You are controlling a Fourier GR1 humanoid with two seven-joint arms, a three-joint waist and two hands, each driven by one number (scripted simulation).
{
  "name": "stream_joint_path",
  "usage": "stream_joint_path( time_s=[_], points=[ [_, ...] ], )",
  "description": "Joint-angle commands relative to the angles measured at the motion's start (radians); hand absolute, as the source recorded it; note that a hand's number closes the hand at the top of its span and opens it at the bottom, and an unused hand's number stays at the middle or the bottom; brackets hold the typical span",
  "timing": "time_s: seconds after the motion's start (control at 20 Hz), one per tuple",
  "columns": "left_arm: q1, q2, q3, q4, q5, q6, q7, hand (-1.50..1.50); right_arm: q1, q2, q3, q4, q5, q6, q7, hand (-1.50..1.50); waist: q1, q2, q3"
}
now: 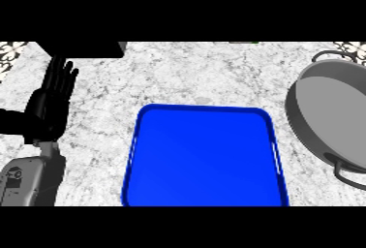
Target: Pick the can from the tray and place it in the pot
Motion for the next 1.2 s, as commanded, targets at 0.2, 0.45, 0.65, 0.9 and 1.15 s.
stream_joint_path(
  time_s=[0.2, 0.45, 0.65, 0.9, 1.15],
  points=[
    [0.020, -0.006, -0.011, -0.012, -0.018, -0.004, -0.016, 0.00, -0.118, -0.160, -0.144, 0.477, -0.119, -0.075, -0.292, 1.50, 0.008, 0.001, -0.001],
    [-0.002, 0.015, 0.008, -0.044, 0.003, -0.016, 0.039, 0.00, -0.188, -0.175, -0.117, 0.731, -0.064, -0.215, -0.420, 1.50, 0.011, 0.000, -0.001],
    [-0.039, -0.034, -0.029, -0.012, -0.043, 0.037, 0.029, 0.00, -0.304, -0.218, -0.072, 0.950, -0.004, -0.263, -0.447, 1.50, 0.017, 0.003, 0.000],
    [0.016, 0.000, -0.002, -0.029, 0.002, -0.029, 0.009, 0.00, -0.354, -0.227, -0.088, 1.151, -0.051, -0.153, -0.421, 1.50, 0.025, 0.005, 0.000],
    [-0.042, 0.012, 0.021, 0.048, 0.007, -0.039, -0.007, 0.00, -0.462, -0.267, -0.042, 1.300, -0.074, -0.051, -0.527, -1.50, 0.016, 0.004, 0.000]
  ],
)
